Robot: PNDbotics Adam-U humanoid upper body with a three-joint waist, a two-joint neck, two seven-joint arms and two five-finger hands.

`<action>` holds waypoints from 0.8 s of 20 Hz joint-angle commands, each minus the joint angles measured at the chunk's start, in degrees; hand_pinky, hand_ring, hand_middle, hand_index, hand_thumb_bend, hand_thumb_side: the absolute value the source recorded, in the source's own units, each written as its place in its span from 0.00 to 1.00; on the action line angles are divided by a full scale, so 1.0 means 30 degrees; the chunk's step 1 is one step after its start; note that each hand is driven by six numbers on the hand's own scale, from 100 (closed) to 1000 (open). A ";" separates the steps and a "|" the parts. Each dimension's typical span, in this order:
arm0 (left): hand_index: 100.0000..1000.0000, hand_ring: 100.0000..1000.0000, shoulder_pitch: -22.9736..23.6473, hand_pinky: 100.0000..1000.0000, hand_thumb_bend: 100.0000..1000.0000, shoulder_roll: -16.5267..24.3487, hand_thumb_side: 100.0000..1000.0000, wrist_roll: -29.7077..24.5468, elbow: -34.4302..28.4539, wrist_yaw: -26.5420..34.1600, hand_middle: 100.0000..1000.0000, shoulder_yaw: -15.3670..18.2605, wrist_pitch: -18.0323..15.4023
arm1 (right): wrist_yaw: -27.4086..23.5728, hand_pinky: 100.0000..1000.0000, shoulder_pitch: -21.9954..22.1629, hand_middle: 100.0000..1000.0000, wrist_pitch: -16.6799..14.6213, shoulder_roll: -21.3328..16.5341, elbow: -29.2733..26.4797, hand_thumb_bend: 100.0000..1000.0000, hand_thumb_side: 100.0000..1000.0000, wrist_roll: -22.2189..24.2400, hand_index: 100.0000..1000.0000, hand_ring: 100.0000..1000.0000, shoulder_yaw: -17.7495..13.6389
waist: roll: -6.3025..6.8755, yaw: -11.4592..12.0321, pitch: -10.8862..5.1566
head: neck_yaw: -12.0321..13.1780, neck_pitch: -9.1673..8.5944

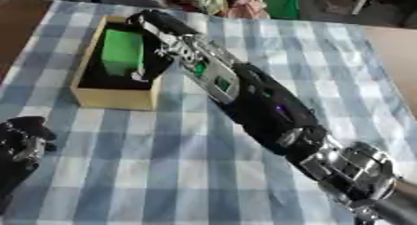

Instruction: Pick up objects on the table and place them in the box.

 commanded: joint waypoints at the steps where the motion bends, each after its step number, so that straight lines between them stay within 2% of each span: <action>1: 0.62 0.54 -0.0248 0.49 0.00 0.0064 0.12 -0.0087 -0.0365 0.0060 0.44 -0.0036 -0.0039 | 0.0639 0.90 -0.0424 0.74 -0.0541 0.0000 0.0001 0.43 0.11 0.0583 0.86 0.94 -0.0023 | 0.0133 -0.0033 -0.0285 | -0.0021 -0.0111; 3: 0.62 0.54 -0.0224 0.49 0.00 0.0060 0.12 -0.0070 -0.0354 0.0056 0.44 -0.0023 -0.0038 | 0.0727 0.91 -0.0374 0.81 -0.0751 -0.0028 -0.0034 0.48 0.17 0.0920 0.90 0.96 -0.0112 | 0.0131 -0.0086 -0.0307 | -0.0004 -0.0099; 6: 0.62 0.54 -0.0178 0.49 0.00 0.0058 0.12 -0.0054 -0.0339 0.0046 0.44 -0.0007 -0.0041 | 0.0742 0.91 -0.0373 0.86 -0.0877 -0.0159 -0.0277 0.50 0.19 0.1017 0.93 0.97 -0.0255 | 0.0135 -0.0186 -0.0371 | 0.0031 -0.0086; 11: 0.62 0.54 -0.0061 0.49 0.00 0.0069 0.11 0.0026 -0.0325 0.0037 0.44 0.0071 -0.0058 | -0.0067 0.88 -0.0267 0.81 -0.0543 -0.0631 -0.1645 0.48 0.17 0.0079 0.91 0.96 -0.0625 | 0.0186 -0.0447 -0.0491 | 0.0238 -0.0028; 14: 0.62 0.54 0.0046 0.49 0.00 0.0098 0.11 0.0148 -0.0308 0.0017 0.44 0.0192 -0.0080 | -0.1510 0.84 0.0027 0.77 -0.0123 -0.1494 -0.3521 0.45 0.14 -0.0938 0.90 0.95 -0.0844 | 0.0195 -0.0762 -0.0603 | 0.0534 0.0043; 16: 0.62 0.54 0.0141 0.49 0.00 0.0133 0.11 0.0241 -0.0295 -0.0004 0.44 0.0286 -0.0099 | -0.2899 0.79 0.0428 0.74 0.0454 -0.2174 -0.4849 0.41 0.07 -0.1942 0.89 0.94 -0.1131 | 0.0218 -0.1031 -0.0680 | 0.0746 0.0093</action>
